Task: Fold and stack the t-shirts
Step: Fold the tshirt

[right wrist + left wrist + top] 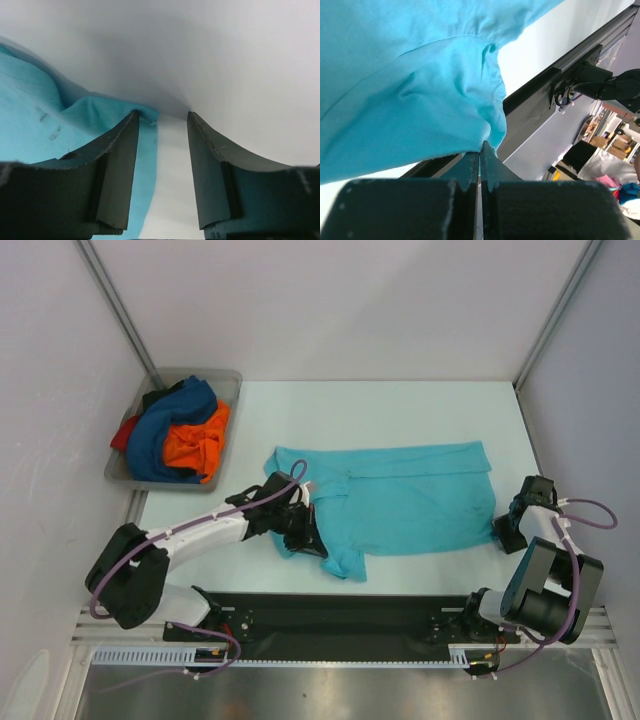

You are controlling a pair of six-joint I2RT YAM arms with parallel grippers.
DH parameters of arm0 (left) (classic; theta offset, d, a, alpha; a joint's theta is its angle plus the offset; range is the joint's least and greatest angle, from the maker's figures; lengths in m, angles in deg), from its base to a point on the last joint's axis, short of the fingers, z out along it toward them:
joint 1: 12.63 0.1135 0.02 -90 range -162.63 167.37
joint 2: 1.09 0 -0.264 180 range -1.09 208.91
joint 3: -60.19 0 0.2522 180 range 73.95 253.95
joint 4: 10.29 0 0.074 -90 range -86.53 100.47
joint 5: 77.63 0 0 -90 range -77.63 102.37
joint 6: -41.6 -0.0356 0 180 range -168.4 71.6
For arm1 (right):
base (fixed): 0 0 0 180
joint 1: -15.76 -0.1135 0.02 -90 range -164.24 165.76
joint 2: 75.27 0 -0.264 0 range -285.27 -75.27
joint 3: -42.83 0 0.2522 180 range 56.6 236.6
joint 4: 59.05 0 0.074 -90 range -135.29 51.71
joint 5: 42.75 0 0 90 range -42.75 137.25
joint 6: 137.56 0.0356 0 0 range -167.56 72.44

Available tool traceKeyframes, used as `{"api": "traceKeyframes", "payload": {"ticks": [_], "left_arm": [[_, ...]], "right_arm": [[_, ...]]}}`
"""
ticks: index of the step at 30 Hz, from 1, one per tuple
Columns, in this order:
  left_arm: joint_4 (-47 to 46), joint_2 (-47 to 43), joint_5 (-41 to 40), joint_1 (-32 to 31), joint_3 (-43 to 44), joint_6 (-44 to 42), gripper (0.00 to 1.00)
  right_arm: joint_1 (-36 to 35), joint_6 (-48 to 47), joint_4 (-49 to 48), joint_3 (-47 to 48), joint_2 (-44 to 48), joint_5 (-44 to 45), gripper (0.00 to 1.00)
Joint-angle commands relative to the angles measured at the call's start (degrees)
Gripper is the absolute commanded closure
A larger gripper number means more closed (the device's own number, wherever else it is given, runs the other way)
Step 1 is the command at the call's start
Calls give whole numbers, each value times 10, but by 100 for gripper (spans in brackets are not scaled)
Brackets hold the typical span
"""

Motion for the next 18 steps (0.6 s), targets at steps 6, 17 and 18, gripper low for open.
{"api": "traceKeyframes", "payload": {"ticks": [6,17,18], "left_arm": [[14,-36,5,12,-12,-16,100],[73,-50,-18,29,-3,-40,100],[75,-53,-23,29,-2,-40,100]], "right_arm": [[3,5,-35,-5,-26,-5,55],[3,-1,-15,5,-44,4,94],[3,-2,-6,4,-35,2,99]]}}
